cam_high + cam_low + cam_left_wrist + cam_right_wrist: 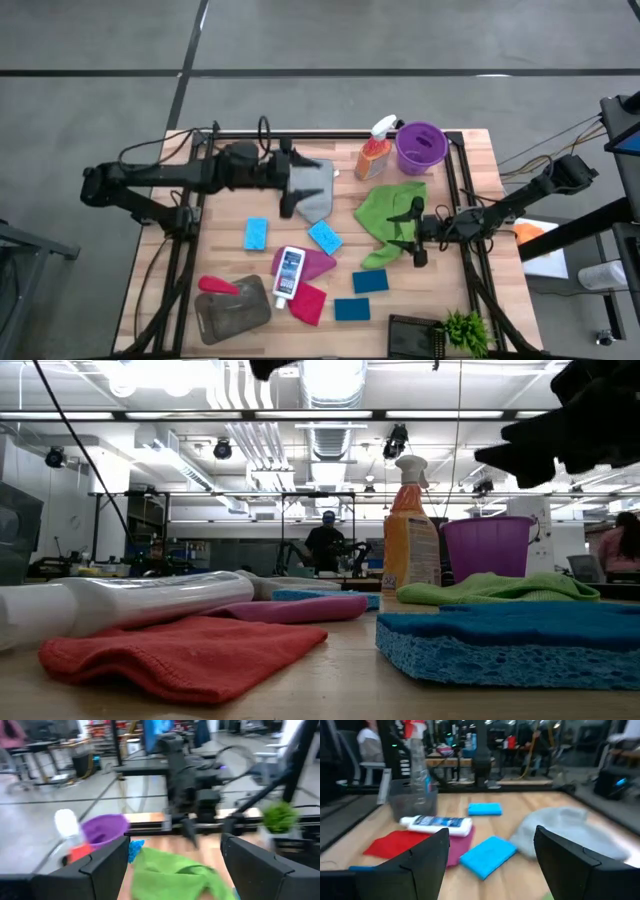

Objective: Pick & Place Kitchen Items
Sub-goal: Put the orange spray bottle into the gray bin

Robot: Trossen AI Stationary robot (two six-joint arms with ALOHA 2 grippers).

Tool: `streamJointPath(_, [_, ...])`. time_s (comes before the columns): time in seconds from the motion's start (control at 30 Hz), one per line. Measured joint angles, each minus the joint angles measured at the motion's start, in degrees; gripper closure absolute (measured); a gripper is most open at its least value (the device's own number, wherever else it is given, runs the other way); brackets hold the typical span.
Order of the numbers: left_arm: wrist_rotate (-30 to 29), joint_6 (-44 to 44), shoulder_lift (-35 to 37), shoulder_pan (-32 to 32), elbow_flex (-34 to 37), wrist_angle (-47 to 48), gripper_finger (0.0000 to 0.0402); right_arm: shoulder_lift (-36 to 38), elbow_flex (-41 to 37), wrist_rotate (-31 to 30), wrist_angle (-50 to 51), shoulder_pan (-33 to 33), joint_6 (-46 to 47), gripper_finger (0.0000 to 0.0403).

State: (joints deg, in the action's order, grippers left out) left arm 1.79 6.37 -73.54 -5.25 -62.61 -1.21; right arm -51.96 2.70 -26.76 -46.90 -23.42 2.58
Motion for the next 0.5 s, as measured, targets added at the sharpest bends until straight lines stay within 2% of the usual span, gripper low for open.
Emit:
streamJointPath(0.17, [0.4, 4.8, 1.2, -2.9, 0.0, 0.2, 0.0090, 0.1, 6.5, -2.2, 4.3, 1.8, -8.5, 0.0119])
streamJointPath(0.23, [0.4, 5.6, 2.3, -3.5, 0.0, 1.1, 0.0090, 0.3, 11.0, -2.2, 11.1, 3.5, -11.1, 0.0119])
streamJointPath(0.33, [0.3, 6.4, 4.5, -4.3, 0.0, 3.7, 0.0090, 0.4, 18.9, -1.7, 26.4, 7.4, -13.0, 0.0119])
streamJointPath(0.4, [0.2, 6.8, 6.1, -4.6, 0.0, 5.8, 0.0090, 0.3, 24.0, 1.3, 35.9, 10.6, -13.5, 0.0119])
streamJointPath(0.5, [0.3, 6.9, 8.3, -5.0, 0.5, 7.8, 0.0090, -0.7, 30.3, 9.7, 44.6, 16.1, -16.1, 0.0119])
